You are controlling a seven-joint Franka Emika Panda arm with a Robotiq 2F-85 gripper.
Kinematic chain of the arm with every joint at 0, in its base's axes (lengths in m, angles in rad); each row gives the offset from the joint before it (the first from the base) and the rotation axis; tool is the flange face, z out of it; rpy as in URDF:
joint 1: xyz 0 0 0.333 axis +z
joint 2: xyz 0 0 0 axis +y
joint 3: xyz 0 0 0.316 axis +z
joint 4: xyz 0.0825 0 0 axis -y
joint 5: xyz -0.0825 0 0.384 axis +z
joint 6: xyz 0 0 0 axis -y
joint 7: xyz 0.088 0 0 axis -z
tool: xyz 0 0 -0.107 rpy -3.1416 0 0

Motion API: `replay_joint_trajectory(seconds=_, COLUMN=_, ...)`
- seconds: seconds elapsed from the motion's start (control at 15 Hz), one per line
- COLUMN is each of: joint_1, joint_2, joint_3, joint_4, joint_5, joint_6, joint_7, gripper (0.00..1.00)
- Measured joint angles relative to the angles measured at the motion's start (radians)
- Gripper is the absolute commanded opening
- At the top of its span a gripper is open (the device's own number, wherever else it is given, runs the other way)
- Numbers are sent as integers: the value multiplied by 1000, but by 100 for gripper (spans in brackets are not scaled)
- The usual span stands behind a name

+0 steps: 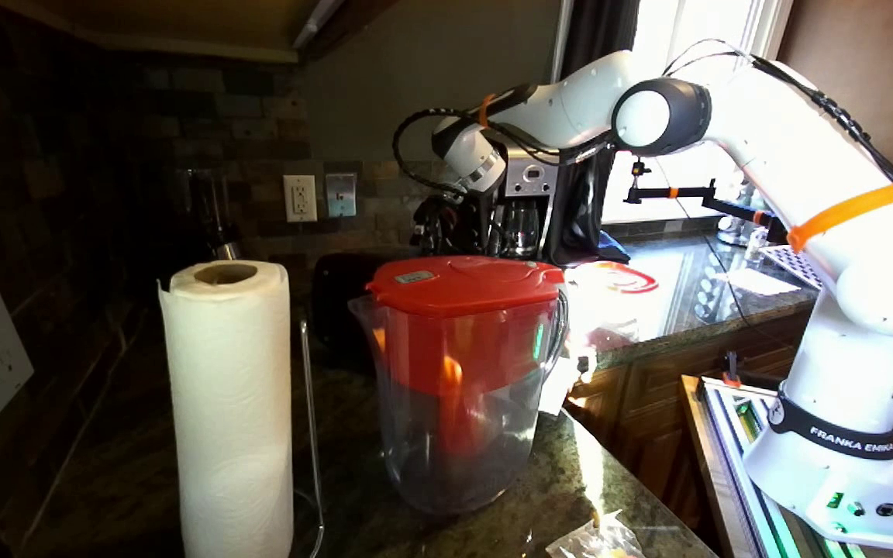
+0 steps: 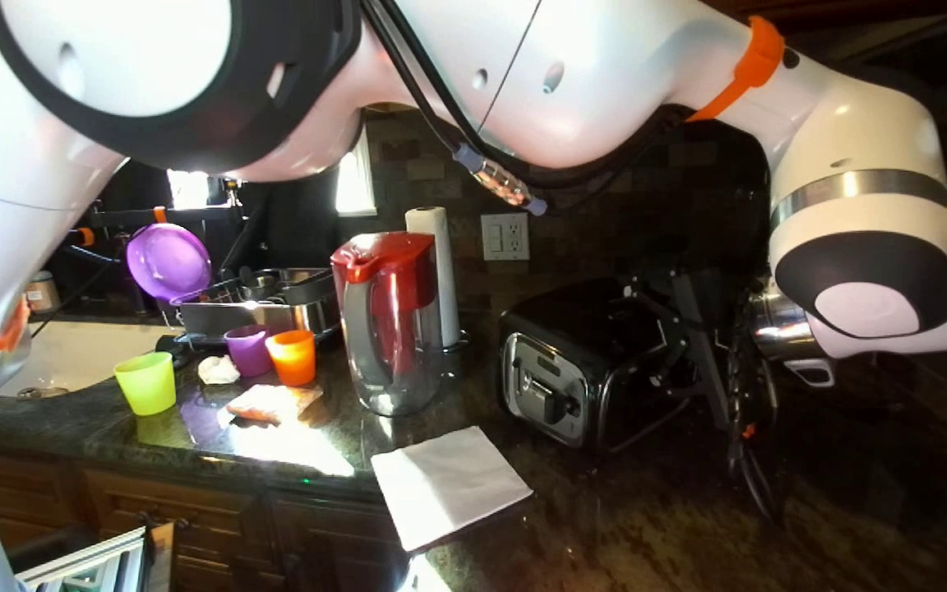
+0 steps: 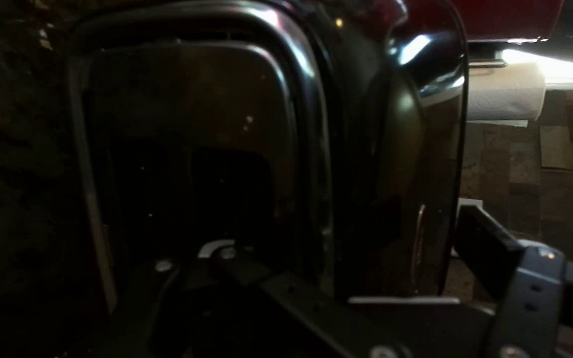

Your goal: Turn the toaster over in its upright position

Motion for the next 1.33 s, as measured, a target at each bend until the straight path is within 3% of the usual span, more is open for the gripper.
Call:
replay_joint_trajectory(seconds=0.07, joint_1=-2, joint_2=9, joint_3=1, joint_4=9, joint_5=8, joint_6=-13, joint_7=6, gripper=68)
replay_joint_trajectory(seconds=0.27, joint_1=-8, joint_2=32, joint_3=3, joint_4=34, joint_5=26, joint_6=-29, joint_7=19, gripper=43)
replay_joint_trajectory(seconds=0.47, joint_1=-19, joint_2=47, joint_3=13, joint_4=47, joint_5=70, joint_6=-51, joint_7=19, gripper=31)
replay_joint_trajectory(seconds=1.0, joint_1=-13, joint_2=27, joint_3=10, joint_4=65, joint_5=79, joint_6=-36, joint_7=-2, gripper=26)
replay_joint_trajectory(seconds=1.33, joint_1=34, joint_2=-58, joint_3=-10, joint_4=53, joint_5=0, joint_6=72, joint_7=-35, gripper=25)
